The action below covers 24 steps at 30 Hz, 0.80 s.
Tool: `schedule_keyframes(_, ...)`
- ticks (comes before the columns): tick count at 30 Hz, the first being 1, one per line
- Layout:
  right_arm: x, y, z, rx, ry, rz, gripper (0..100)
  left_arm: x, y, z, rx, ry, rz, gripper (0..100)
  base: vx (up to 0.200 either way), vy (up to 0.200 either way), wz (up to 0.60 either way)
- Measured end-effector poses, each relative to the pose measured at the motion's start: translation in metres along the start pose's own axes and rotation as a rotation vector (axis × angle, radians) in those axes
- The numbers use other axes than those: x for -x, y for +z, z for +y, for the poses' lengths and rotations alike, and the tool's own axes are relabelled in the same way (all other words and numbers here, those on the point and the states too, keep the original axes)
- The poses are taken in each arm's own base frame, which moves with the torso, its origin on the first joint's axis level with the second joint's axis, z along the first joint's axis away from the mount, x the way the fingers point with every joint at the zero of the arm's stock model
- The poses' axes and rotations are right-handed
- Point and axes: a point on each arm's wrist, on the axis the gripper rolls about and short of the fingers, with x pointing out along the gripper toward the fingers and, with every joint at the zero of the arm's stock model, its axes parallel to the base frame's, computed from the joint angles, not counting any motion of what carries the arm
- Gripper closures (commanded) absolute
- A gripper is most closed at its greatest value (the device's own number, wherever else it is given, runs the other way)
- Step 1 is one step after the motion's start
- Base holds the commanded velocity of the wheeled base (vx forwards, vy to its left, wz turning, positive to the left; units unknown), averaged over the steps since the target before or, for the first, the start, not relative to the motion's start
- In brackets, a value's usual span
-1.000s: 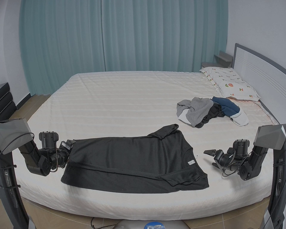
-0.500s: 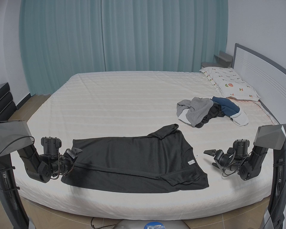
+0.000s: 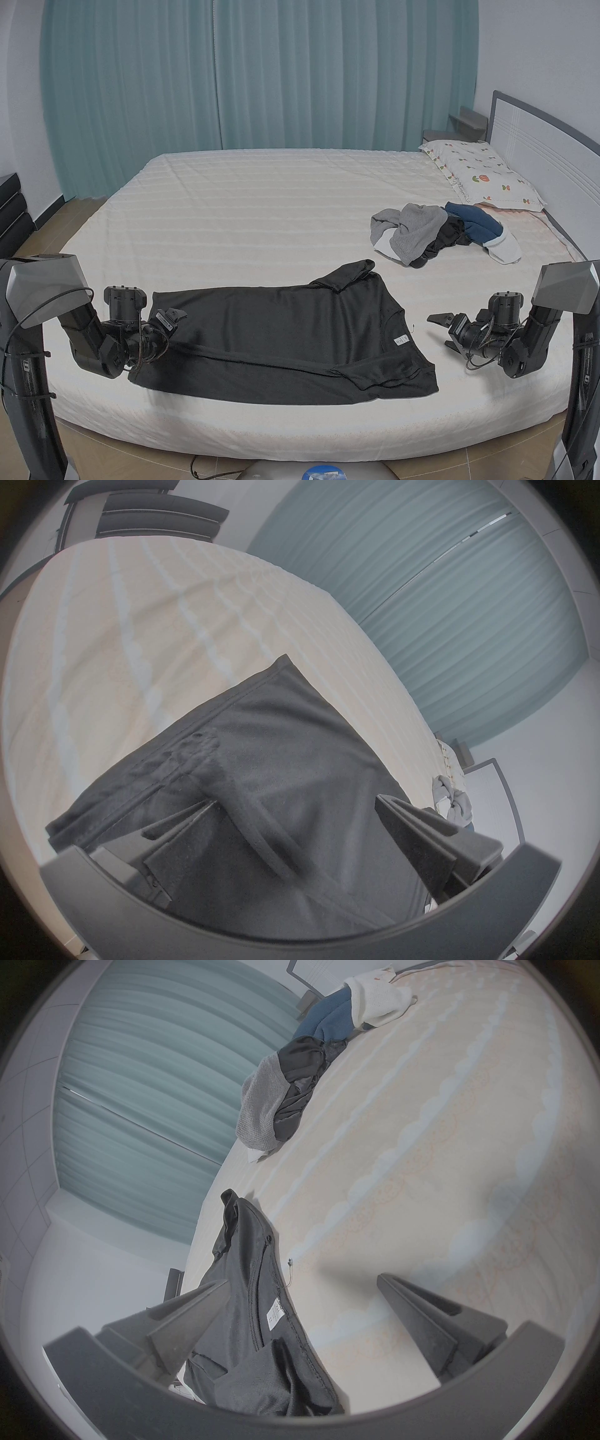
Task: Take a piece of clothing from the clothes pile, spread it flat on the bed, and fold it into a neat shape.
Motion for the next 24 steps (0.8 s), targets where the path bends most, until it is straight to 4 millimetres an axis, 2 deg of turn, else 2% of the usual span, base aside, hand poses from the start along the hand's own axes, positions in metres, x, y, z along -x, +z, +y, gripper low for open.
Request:
schedule_keyframes(5, -0.001, 0.0, 0.0, 0.001, 0.001, -0.001, 0, -0.009, 0.01, 0.0, 0.021, 0.006, -0.054, 0, 0.0, 0.0, 0.0)
schedule_keyframes(14, -0.001, 0.0, -0.001, 0.0, 0.0, -0.001, 0, -0.014, 0.026, 0.006, 0.075, 0.013, -0.106, 0, 0.0, 0.0, 0.0)
schedule_keyframes(19, -0.001, -0.001, -0.001, 0.001, -0.001, 0.001, 0, -0.012, 0.028, 0.011, 0.083, 0.026, -0.102, 0, 0.0, 0.0, 0.0)
schedule_keyframes(24, -0.001, -0.001, -0.001, 0.001, -0.001, 0.001, 0, -0.002, 0.028, 0.014, 0.085, 0.035, -0.081, 0, 0.0, 0.0, 0.0)
